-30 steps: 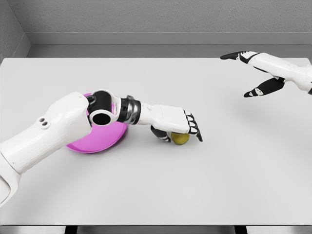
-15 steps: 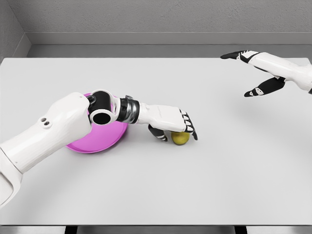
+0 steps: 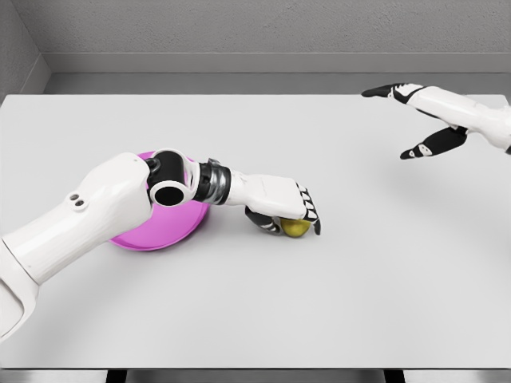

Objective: Put the apple on the plate with both arms

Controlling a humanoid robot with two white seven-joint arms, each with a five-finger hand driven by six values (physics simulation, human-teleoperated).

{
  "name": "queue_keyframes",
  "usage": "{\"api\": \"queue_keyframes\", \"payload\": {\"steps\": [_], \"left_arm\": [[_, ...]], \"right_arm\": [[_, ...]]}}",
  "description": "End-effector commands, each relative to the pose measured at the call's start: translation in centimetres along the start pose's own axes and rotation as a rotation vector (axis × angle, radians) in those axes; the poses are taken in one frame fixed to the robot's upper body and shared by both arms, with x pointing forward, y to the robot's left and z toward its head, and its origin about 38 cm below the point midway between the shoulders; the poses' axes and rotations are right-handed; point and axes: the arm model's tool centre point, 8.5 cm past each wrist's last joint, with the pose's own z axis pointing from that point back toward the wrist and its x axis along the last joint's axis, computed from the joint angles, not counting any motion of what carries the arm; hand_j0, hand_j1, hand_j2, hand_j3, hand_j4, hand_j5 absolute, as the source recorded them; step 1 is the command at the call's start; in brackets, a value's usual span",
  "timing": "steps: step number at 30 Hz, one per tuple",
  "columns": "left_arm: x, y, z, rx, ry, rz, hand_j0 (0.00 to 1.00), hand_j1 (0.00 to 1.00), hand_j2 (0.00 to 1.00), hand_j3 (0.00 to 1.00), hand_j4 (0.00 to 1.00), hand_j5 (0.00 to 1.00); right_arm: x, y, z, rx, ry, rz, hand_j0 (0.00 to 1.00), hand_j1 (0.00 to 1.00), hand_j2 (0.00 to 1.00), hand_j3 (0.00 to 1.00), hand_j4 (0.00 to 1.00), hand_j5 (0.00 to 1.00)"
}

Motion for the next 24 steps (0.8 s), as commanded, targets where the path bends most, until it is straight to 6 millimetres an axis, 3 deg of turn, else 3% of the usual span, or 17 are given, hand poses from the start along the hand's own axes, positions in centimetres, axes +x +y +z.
{"api": "queue_keyframes", "payload": {"steps": [1,4,9,18,19,22,23,24], "left_arm": [[0.0,0.0,0.0,0.004,0.001,0.006,0.72,0.72,0.72,0.72,0.72,0.72],[0.0,0.0,0.0,0.001,0.000,0.006,0.68,0.68,0.68,0.68,0.68,0.68],[0.1,-0.2,-0.1,-0.032,-0.004,0.005,0.49,0.49,0.49,0.49,0.49,0.49],[0.1,0.7,0.5,-0.020,-0.005,-0.008,0.41,0.41,0.41,0.41,0.41,0.41],[0.6,1.7,1.0,0.010,-0.028,-0.007,0.39,0.39,0.39,0.39,0.39,0.39],[0.6,2.0,5.3,0.049,-0.019,0.002,0.38,0.38,0.38,0.38,0.38,0.38],[0.0,2.7,7.5,0.085,0.010,0.012,0.37,0.37,0.37,0.37,0.37,0.37],[-1.1,2.6,11.1,0.108,0.065,0.038,0.36,0.36,0.36,0.36,0.36,0.36]], "right_arm": [[0.0,-0.1,0.0,-0.004,-0.001,-0.006,1.00,1.00,1.00,1.00,1.00,1.00],[0.0,-0.1,0.1,-0.004,-0.001,-0.005,1.00,1.00,1.00,1.00,1.00,1.00],[0.1,-0.1,0.0,-0.005,-0.002,-0.004,1.00,1.00,1.00,1.00,1.00,1.00],[0.0,-0.1,0.0,-0.004,-0.002,-0.005,1.00,1.00,1.00,1.00,1.00,1.00],[0.0,-0.1,0.0,-0.004,-0.002,-0.005,1.00,1.00,1.00,1.00,1.00,1.00],[0.0,-0.1,0.0,-0.004,-0.002,-0.005,1.00,1.00,1.00,1.00,1.00,1.00],[0.0,-0.1,0.0,-0.004,-0.001,-0.006,1.00,1.00,1.00,1.00,1.00,1.00],[0.0,-0.1,0.0,-0.004,-0.002,-0.005,1.00,1.00,1.00,1.00,1.00,1.00]]}}
